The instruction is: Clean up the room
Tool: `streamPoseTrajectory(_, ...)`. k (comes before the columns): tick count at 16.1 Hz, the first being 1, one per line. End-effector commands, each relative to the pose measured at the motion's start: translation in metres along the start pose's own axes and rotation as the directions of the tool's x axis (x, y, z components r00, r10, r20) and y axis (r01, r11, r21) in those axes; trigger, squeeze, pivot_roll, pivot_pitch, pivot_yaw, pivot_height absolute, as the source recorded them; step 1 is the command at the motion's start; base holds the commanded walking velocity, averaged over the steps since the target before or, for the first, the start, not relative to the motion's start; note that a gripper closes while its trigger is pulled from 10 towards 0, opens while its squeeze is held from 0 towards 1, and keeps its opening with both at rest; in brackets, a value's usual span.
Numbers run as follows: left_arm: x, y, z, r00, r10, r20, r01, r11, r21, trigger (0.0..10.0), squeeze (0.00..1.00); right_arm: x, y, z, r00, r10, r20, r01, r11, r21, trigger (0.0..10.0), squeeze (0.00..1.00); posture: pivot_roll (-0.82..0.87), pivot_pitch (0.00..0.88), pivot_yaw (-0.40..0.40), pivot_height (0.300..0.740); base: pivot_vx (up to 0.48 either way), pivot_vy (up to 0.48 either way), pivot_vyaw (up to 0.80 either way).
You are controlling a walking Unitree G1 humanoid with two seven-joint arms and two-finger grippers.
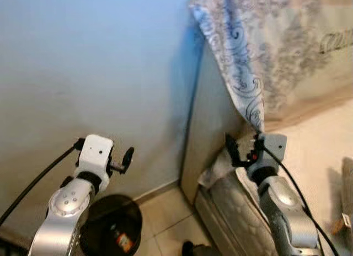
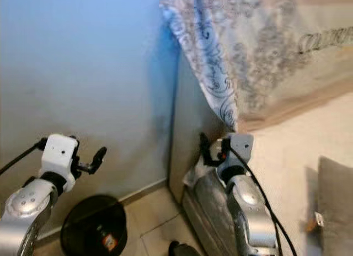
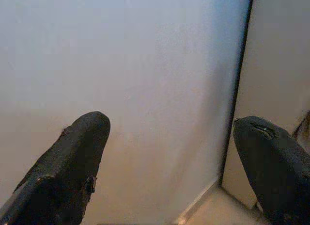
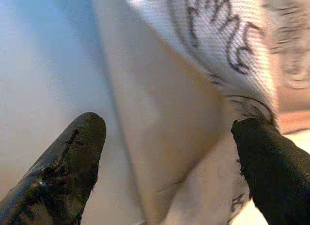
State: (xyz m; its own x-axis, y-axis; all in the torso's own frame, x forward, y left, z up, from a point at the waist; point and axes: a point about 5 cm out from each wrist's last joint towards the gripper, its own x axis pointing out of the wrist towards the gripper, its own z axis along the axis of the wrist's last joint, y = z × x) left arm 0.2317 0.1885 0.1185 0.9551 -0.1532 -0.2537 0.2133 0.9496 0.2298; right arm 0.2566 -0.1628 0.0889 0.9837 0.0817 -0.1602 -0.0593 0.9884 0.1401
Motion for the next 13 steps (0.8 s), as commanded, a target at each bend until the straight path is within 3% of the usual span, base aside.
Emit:
streamPoseTrajectory(1, 0.000, 0.001, -0.004, 1.000, -0.002, -0.013, 0.002, 1.000, 0.000, 10.0, 0.00, 0.003, -0.001, 0.002, 1.000, -0.008, 0.011, 0.008, 1.000, -0.021, 10.0, 1.00, 0.02, 0.000, -0.005, 0.740, 0.000, 0.000, -0.80)
streamPoseTrajectory(3, 0.001, -0.001, -0.004, 1.000, -0.009, -0.011, 0.009, 1.000, 0.001, 10.0, 0.00, 0.004, 0.003, 0.004, 0.998, 0.053, 0.025, -0.052, 0.998, -0.024, 10.0, 1.00, 0.03, 0.000, -0.008, 0.740, 0.000, 0.000, -0.80)
streamPoseTrajectory(4, 0.002, 0.001, -0.001, 1.000, 0.006, 0.004, -0.006, 0.999, 0.054, 10.0, 0.00, 0.003, 0.008, 0.006, 0.994, 0.106, 0.032, -0.106, 0.994, -0.018, 10.0, 1.00, 0.04, 0.000, -0.013, 0.740, 0.000, 0.000, -0.80)
streamPoseTrajectory(5, 0.004, 0.004, 0.001, 0.998, 0.040, 0.048, -0.042, 0.998, 0.046, 10.0, 0.00, 0.003, 0.012, 0.005, 0.988, 0.153, 0.021, -0.152, 0.988, -0.037, 10.0, 1.00, 0.03, 0.000, -0.007, 0.740, 0.000, 0.000, -0.80)
streamPoseTrajectory(7, 0.003, 0.005, 0.002, 0.997, 0.040, 0.061, -0.043, 0.999, 0.033, 10.0, 0.00, -0.002, 0.025, 0.004, 0.937, 0.349, -0.022, -0.349, 0.937, -0.009, 10.0, 1.00, 0.03, 0.000, -0.006, 0.740, 0.000, 0.000, -0.80)
streamPoseTrajectory(8, 0.002, 0.005, 0.003, 0.996, 0.037, 0.080, -0.040, 0.999, 0.032, 10.0, 0.00, -0.004, 0.026, 0.005, 0.918, 0.396, -0.031, -0.395, 0.918, 0.020, 10.0, 1.00, 0.03, 0.000, -0.008, 0.740, 0.000, 0.000, -0.80)
streamPoseTrajectory(9, 0.001, 0.004, 0.005, 0.993, 0.028, 0.115, -0.032, 0.999, 0.030, 10.0, 0.00, -0.006, 0.019, 0.005, 0.915, 0.401, -0.040, -0.400, 0.916, 0.017, 10.0, 1.00, 0.03, 0.000, -0.008, 0.740, 0.000, 0.000, -0.80)
streamPoseTrajectory(11, 0.001, 0.005, 0.011, 0.986, 0.042, 0.161, -0.043, 0.999, 0.002, 10.0, 0.00, -0.001, 0.006, 0.004, 0.955, 0.297, -0.023, -0.296, 0.955, 0.012, 10.0, 1.00, 0.02, 0.000, -0.009, 0.740, 0.000, 0.000, -0.80)
streamPoseTrajectory(13, -0.003, 0.002, 0.022, 0.970, 0.026, 0.242, -0.023, 1.000, -0.016, 10.0, 0.00, 0.000, 0.005, 0.003, 0.968, 0.249, -0.017, -0.249, 0.968, 0.010, 10.0, 1.00, 0.03, 0.000, -0.012, 0.740, 0.000, 0.000, -0.80)
